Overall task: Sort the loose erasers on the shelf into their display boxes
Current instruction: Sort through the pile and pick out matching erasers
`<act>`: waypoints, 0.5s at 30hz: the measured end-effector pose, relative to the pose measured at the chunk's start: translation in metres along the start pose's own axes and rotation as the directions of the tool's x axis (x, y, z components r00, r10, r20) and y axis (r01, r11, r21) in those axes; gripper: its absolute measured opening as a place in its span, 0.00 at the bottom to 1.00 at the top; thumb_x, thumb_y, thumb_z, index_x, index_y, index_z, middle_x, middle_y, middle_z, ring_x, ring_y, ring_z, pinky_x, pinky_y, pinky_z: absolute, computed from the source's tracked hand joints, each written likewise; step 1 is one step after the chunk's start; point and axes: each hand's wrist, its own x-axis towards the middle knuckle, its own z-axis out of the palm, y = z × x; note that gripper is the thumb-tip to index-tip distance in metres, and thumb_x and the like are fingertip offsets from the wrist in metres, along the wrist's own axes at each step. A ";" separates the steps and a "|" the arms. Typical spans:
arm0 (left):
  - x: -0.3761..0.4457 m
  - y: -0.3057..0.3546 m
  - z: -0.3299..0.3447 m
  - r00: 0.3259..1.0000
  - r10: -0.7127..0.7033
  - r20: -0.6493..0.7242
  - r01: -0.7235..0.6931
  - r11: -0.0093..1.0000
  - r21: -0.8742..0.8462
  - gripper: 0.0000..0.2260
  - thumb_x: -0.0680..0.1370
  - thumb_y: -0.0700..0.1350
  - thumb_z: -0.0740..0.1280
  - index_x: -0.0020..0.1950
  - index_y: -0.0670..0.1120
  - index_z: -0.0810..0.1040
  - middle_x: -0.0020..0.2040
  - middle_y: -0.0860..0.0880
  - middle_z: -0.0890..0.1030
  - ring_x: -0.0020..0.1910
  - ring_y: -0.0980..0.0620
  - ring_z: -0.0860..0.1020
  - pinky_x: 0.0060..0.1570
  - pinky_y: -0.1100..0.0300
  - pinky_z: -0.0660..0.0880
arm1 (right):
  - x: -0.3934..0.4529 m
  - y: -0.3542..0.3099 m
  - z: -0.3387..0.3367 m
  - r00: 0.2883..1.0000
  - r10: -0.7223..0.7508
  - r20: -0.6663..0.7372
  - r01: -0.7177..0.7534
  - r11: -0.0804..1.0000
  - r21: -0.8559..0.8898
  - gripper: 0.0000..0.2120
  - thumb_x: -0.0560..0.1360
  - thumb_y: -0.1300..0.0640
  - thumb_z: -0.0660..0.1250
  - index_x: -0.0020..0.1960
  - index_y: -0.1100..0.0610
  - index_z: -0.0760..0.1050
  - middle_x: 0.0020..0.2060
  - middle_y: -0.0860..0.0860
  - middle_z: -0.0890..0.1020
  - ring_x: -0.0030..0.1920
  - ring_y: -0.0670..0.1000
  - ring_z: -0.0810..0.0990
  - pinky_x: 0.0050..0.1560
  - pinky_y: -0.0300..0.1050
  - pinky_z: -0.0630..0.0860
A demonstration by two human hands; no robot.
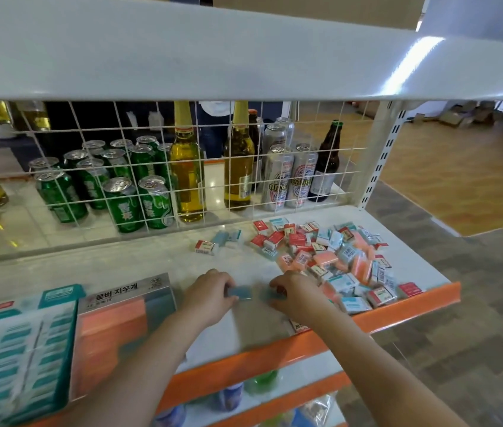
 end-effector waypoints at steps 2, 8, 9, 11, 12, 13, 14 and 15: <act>-0.001 0.001 0.001 1.000 -0.020 -0.016 0.020 0.999 -0.035 0.09 0.74 0.45 0.68 0.54 0.48 0.76 0.52 0.50 0.75 0.51 0.51 0.75 0.51 0.58 0.72 | 0.000 -0.002 0.000 1.000 -0.004 0.014 0.003 1.000 0.031 0.20 0.77 0.56 0.62 0.69 0.53 0.68 0.61 0.54 0.74 0.58 0.53 0.75 0.55 0.40 0.71; -0.006 0.002 -0.001 0.995 -0.070 -0.072 0.057 0.983 -0.173 0.06 0.74 0.41 0.68 0.49 0.48 0.74 0.45 0.52 0.76 0.46 0.51 0.76 0.48 0.59 0.72 | 0.004 -0.004 -0.002 1.000 0.005 -0.011 -0.004 0.997 0.079 0.12 0.74 0.60 0.64 0.58 0.55 0.74 0.55 0.54 0.74 0.44 0.50 0.72 0.43 0.40 0.69; -0.006 0.002 -0.002 0.994 -0.072 -0.086 0.054 0.980 -0.193 0.06 0.74 0.41 0.68 0.47 0.50 0.73 0.45 0.52 0.76 0.45 0.52 0.75 0.47 0.59 0.72 | 0.004 -0.003 -0.002 0.999 0.004 -0.033 -0.001 0.996 0.090 0.11 0.74 0.60 0.64 0.56 0.56 0.75 0.52 0.53 0.76 0.44 0.49 0.72 0.43 0.41 0.71; -0.007 0.002 -0.004 0.991 -0.077 -0.110 0.048 0.968 -0.246 0.07 0.74 0.40 0.67 0.46 0.51 0.72 0.46 0.51 0.76 0.44 0.52 0.75 0.47 0.60 0.71 | 0.004 -0.003 -0.004 0.996 0.008 -0.086 0.004 0.990 0.138 0.08 0.74 0.61 0.64 0.53 0.57 0.76 0.46 0.51 0.76 0.42 0.48 0.72 0.42 0.40 0.72; -0.008 0.001 -0.006 0.990 -0.081 -0.118 0.046 0.961 -0.273 0.07 0.74 0.39 0.67 0.46 0.51 0.73 0.46 0.51 0.76 0.44 0.52 0.75 0.46 0.60 0.71 | 0.003 -0.002 -0.006 0.994 0.016 -0.110 0.004 0.985 0.174 0.08 0.74 0.61 0.65 0.53 0.58 0.76 0.44 0.50 0.75 0.41 0.48 0.73 0.39 0.39 0.71; -0.008 0.001 -0.008 0.989 -0.084 -0.123 0.045 0.955 -0.292 0.07 0.74 0.39 0.66 0.47 0.50 0.73 0.45 0.51 0.76 0.43 0.52 0.75 0.46 0.59 0.71 | 0.003 -0.002 -0.007 0.991 0.030 -0.127 -0.002 0.976 0.216 0.07 0.74 0.60 0.65 0.52 0.58 0.76 0.42 0.49 0.75 0.39 0.48 0.73 0.36 0.36 0.70; -0.008 0.000 -0.010 0.989 -0.085 -0.124 0.044 0.953 -0.301 0.07 0.74 0.39 0.66 0.49 0.50 0.74 0.45 0.51 0.75 0.43 0.52 0.74 0.45 0.59 0.72 | 0.002 -0.001 -0.008 0.989 0.047 -0.138 -0.010 0.965 0.261 0.07 0.74 0.60 0.66 0.53 0.57 0.75 0.41 0.49 0.75 0.38 0.48 0.73 0.33 0.35 0.70; -0.009 0.000 -0.012 0.989 -0.082 -0.125 0.042 0.954 -0.296 0.08 0.74 0.39 0.65 0.50 0.49 0.74 0.45 0.52 0.74 0.42 0.52 0.74 0.45 0.58 0.72 | 0.001 -0.001 -0.009 0.988 0.060 -0.144 -0.014 0.953 0.302 0.08 0.74 0.59 0.66 0.53 0.57 0.75 0.41 0.50 0.76 0.38 0.48 0.74 0.34 0.35 0.70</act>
